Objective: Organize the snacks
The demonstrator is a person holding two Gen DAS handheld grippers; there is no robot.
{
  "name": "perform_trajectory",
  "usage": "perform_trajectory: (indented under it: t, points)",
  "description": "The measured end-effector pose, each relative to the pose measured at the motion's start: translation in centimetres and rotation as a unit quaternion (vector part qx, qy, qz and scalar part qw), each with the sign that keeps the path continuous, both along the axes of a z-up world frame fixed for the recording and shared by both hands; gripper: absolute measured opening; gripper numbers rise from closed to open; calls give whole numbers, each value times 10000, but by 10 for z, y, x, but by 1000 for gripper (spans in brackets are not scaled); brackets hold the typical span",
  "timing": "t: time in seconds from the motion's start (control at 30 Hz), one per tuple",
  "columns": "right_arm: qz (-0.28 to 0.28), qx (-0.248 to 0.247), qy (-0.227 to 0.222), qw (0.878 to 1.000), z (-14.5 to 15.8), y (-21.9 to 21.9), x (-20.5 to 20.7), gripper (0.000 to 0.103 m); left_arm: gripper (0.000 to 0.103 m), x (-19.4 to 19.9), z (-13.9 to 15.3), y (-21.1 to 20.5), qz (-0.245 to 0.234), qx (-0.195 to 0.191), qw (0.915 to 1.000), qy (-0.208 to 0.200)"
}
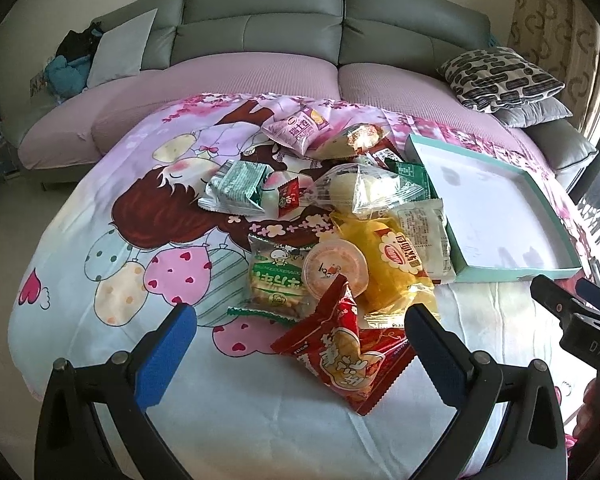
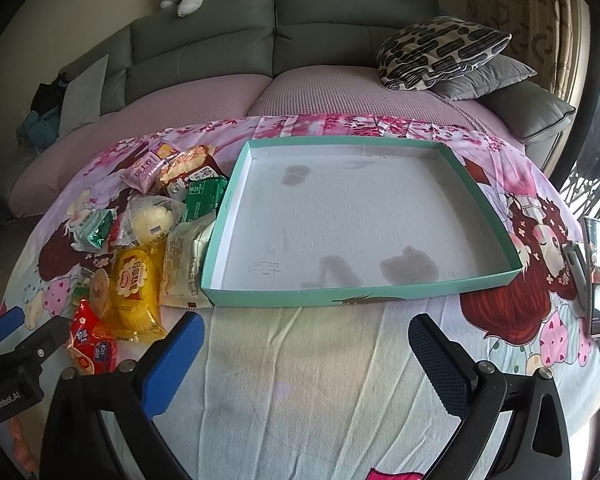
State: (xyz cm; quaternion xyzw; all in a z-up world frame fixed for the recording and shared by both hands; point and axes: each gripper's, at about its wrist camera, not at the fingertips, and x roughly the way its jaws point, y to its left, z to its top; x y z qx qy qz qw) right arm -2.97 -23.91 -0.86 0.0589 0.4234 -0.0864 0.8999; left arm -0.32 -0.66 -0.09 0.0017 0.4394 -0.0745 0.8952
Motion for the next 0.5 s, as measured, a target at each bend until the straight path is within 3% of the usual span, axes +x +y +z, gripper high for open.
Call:
perform_trajectory:
  t: [0.5]
  points:
    - [152,-73,104,9998,-4,7,6,103,103,0,-1,9,-16,-112,9997,-227]
